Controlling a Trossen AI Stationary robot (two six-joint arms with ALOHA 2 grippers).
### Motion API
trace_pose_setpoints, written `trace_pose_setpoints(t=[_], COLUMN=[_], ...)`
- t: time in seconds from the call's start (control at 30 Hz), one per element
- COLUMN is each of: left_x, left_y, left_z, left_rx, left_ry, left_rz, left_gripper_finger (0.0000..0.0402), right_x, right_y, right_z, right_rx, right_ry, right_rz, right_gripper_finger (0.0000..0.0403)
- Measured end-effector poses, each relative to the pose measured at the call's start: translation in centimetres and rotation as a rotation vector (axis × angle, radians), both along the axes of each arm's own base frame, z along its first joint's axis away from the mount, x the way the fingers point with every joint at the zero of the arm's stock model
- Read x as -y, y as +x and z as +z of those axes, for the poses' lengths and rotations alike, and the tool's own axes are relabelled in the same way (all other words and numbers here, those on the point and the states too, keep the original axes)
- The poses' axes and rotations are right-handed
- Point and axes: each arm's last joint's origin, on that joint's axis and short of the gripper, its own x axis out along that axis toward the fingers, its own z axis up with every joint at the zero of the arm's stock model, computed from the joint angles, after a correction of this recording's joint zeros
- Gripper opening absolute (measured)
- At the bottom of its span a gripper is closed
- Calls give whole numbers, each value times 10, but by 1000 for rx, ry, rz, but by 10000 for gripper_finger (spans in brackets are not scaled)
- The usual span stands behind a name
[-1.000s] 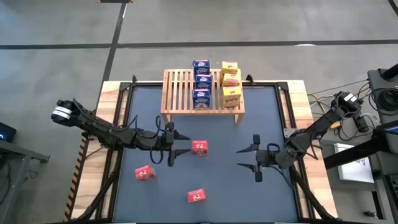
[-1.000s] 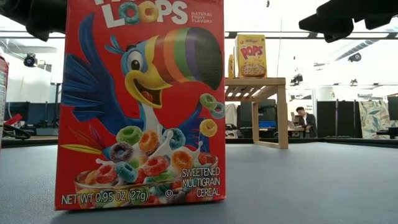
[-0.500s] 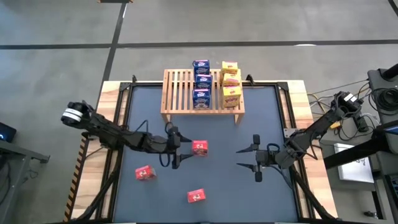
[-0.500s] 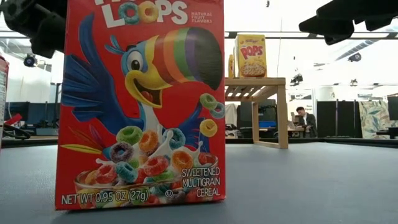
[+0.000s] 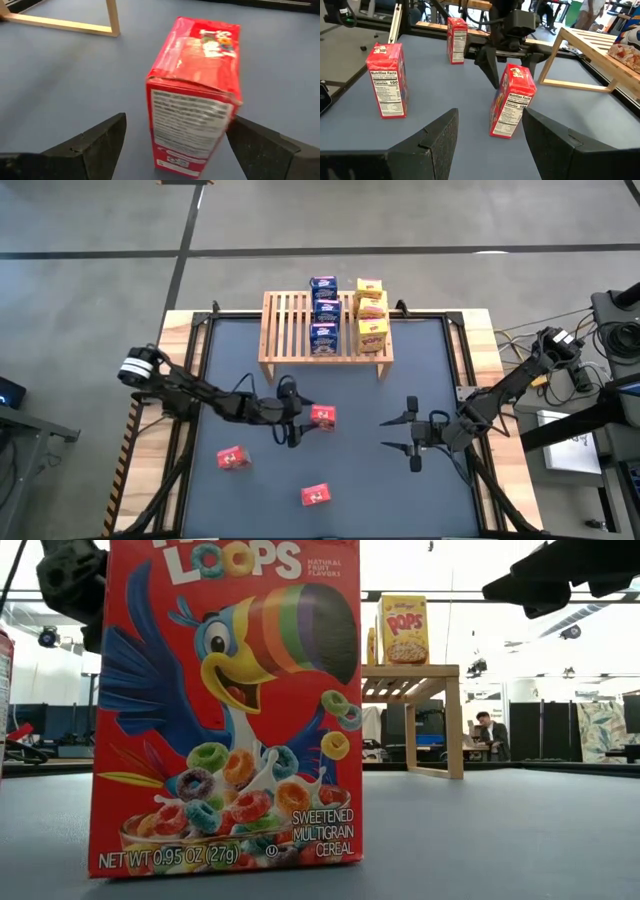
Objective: Stack cereal on shelf
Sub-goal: Put the top red cereal box on the shelf
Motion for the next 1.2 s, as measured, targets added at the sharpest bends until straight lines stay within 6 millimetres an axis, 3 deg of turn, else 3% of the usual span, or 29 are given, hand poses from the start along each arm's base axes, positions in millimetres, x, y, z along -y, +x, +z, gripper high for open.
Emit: trace_pose_setpoints(t=[0.43,0.93,1.2], left_x=[3,3,2], left_y=[27,26,22], left_z=[-3,-7,7], left_rx=[-9,-24,-4], left_ry=[9,11,9], left_rz=[-110,-109,-108], left_gripper_finger=[301,203,180], right_x=[0,0,0], right_y=[0,0,0], right_z=[-1,-1,-1], right_rx=[-3,-3,-3], right_ry=[7,5,5], right_rz=[-3,-2,-2], right_gripper_finger=[210,210,210])
